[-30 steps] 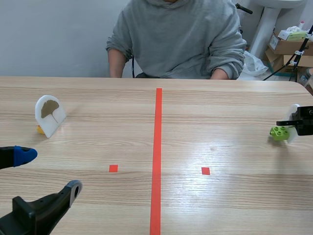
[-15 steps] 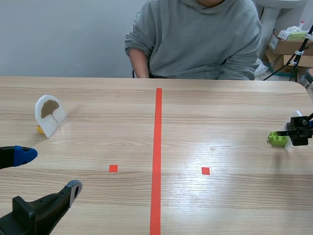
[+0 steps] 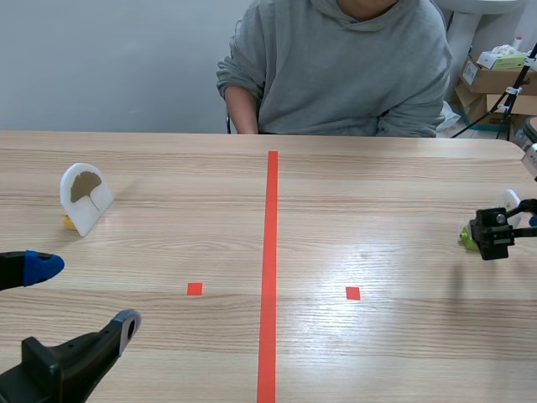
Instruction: Do the leaf sorting experiment
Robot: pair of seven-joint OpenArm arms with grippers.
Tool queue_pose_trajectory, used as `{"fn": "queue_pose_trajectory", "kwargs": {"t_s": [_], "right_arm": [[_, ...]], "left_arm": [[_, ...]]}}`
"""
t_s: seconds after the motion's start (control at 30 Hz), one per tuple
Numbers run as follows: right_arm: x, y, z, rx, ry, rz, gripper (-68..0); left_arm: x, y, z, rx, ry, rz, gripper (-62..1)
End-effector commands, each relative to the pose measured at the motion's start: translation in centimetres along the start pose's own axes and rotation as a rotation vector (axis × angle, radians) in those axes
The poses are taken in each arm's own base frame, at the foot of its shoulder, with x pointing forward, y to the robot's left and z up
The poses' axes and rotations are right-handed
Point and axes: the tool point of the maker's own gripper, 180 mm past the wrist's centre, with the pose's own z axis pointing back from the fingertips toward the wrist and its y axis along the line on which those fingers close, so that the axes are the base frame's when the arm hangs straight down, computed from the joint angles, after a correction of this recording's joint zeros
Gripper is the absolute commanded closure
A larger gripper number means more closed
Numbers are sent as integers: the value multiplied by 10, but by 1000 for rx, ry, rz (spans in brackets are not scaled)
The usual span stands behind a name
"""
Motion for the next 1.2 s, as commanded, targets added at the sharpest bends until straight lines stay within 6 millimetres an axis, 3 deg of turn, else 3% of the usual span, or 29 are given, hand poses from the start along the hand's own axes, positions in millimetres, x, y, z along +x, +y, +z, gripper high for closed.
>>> {"fn": "queue_pose_trajectory", "kwargs": {"t_s": [0.0, 0.1, 0.33, 0.53, 0.87, 1.17], "right_arm": [[25, -11, 16, -22, -84, 31, -554], [32, 6, 36, 17, -137, 59, -554], [39, 76, 74, 161, -165, 206, -554], [39, 124, 116, 292, -176, 340, -554], [21, 168, 159, 452, -117, 431, -554], [23, 183, 173, 503, -138, 462, -554]], "left_arm": [[5, -3, -1, -9, -20, 8, -623], [5, -3, -1, -9, -20, 8, -623], [7, -2, -1, -6, -24, -2, -623], [8, 4, -3, 8, -15, -53, -623], [10, 5, -4, 11, -22, -56, -623], [12, 4, -4, 5, -37, -36, -623]]}}
